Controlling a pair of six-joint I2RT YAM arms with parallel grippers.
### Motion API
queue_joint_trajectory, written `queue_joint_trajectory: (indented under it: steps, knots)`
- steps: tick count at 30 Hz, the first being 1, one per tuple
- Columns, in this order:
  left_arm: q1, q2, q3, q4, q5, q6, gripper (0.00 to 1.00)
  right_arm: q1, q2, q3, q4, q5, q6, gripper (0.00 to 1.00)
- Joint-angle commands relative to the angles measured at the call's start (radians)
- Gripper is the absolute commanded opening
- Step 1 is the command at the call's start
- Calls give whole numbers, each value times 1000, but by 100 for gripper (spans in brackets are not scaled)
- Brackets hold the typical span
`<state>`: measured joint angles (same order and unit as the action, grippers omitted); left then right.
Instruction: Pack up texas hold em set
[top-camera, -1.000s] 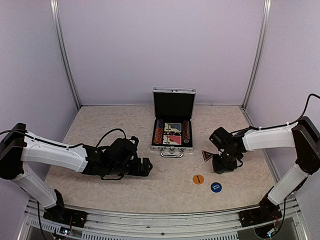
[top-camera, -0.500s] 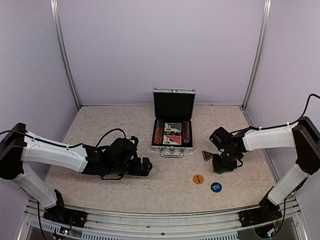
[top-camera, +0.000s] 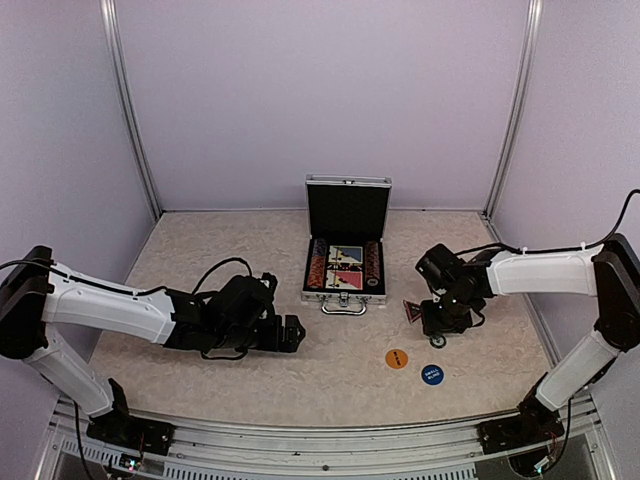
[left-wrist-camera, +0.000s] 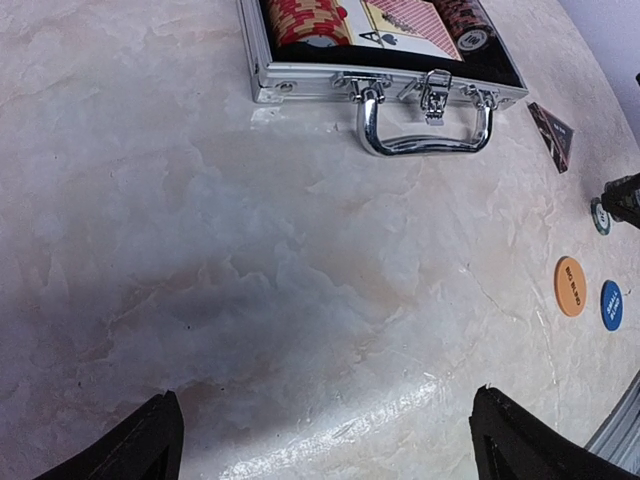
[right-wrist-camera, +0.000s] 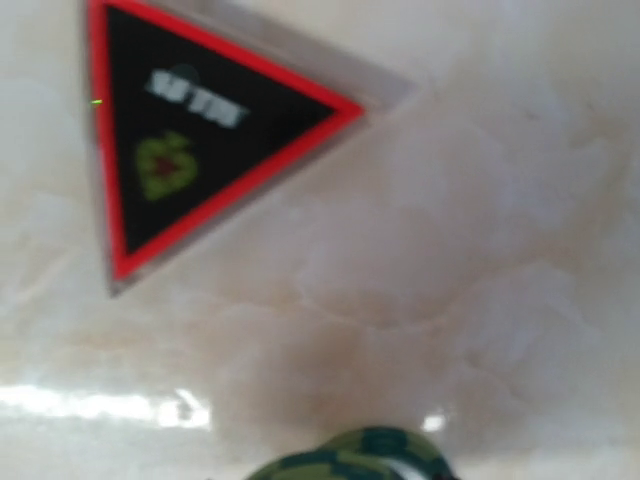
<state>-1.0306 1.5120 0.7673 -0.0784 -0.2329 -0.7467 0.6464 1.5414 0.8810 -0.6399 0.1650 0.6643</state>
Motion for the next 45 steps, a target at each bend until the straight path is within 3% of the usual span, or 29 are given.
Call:
queue_joint_trajectory:
  steps: [1, 14, 27, 45]
  knots:
    - [21, 15, 19, 27, 51, -4, 99, 39, -22, 54, -18, 27, -59, 26]
    - [134, 122, 67, 185, 348, -32, 99, 159, 7, 141, -49, 40, -162, 26]
    - [156, 303, 132, 369, 585, -147, 99, 288, 32, 200, -27, -23, -291, 27]
    - [144, 467, 211, 589, 742, -308, 99, 394, 58, 245, -4, -103, -375, 27]
